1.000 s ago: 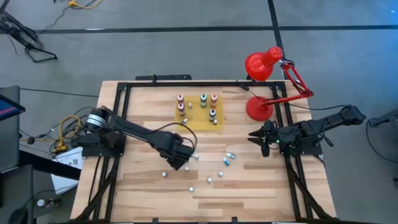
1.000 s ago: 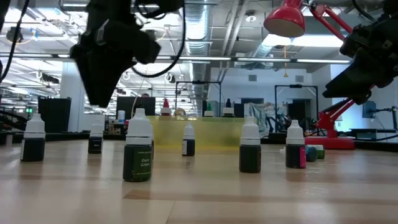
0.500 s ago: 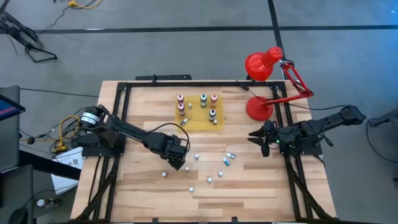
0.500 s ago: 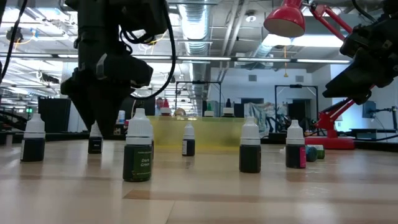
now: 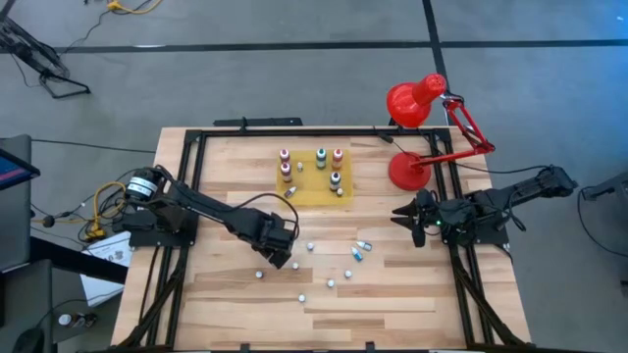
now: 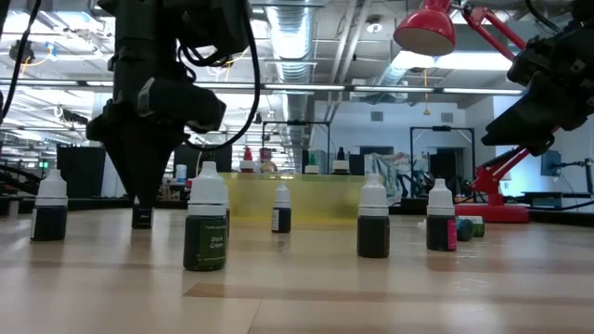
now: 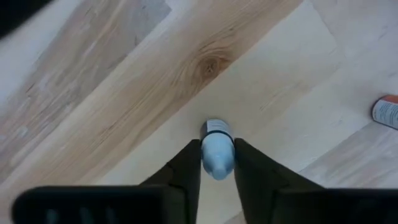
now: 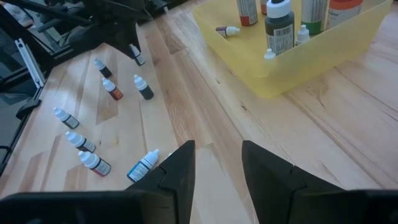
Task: Pick & Place food coloring
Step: Put the small white food coloring in the bin
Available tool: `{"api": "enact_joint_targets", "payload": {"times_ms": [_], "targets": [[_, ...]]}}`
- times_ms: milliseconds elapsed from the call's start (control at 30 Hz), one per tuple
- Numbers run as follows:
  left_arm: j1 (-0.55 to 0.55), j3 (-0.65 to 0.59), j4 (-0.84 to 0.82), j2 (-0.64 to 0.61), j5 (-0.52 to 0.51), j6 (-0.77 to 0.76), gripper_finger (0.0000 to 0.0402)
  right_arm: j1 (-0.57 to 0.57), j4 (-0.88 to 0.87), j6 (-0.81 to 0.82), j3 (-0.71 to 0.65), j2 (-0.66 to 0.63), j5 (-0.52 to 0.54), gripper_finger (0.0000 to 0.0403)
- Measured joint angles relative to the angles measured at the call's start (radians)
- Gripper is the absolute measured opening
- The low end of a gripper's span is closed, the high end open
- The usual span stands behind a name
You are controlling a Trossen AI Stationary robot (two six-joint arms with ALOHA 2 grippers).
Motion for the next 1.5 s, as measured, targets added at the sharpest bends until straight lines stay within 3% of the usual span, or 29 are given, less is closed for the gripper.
{"api": "enact_joint_targets", "payload": {"times_ms": [100, 400, 600, 767, 1000, 1500], "targets": [[0.005, 0.001, 0.000, 0.000, 0.000, 0.005, 0.0045, 0.000, 0.000, 0.000, 0.000, 0.000, 0.000, 0.0122], [0.029, 0.109, -0.071, 0.000, -0.008, 0.089, 0.0065, 0.000, 0.000, 0.000, 0.000, 0.000, 0.000, 0.0122], [0.101, 0.284, -0.196, 0.000, -0.146, 0.232, 0.0055, 0.000, 0.000, 0.000, 0.000, 0.000, 0.000, 0.0122], [0.205, 0.349, -0.171, 0.005, -0.210, 0.410, 0.0054, 0.000, 0.000, 0.000, 0.000, 0.000, 0.000, 0.0122], [0.343, 0.350, -0.052, 0.007, -0.212, 0.598, 0.0056, 0.000, 0.000, 0.000, 0.000, 0.000, 0.000, 0.0122], [0.446, 0.369, -0.035, 0.172, -0.133, 0.706, 0.0056, 0.000, 0.000, 0.000, 0.000, 0.000, 0.000, 0.0122]]}}
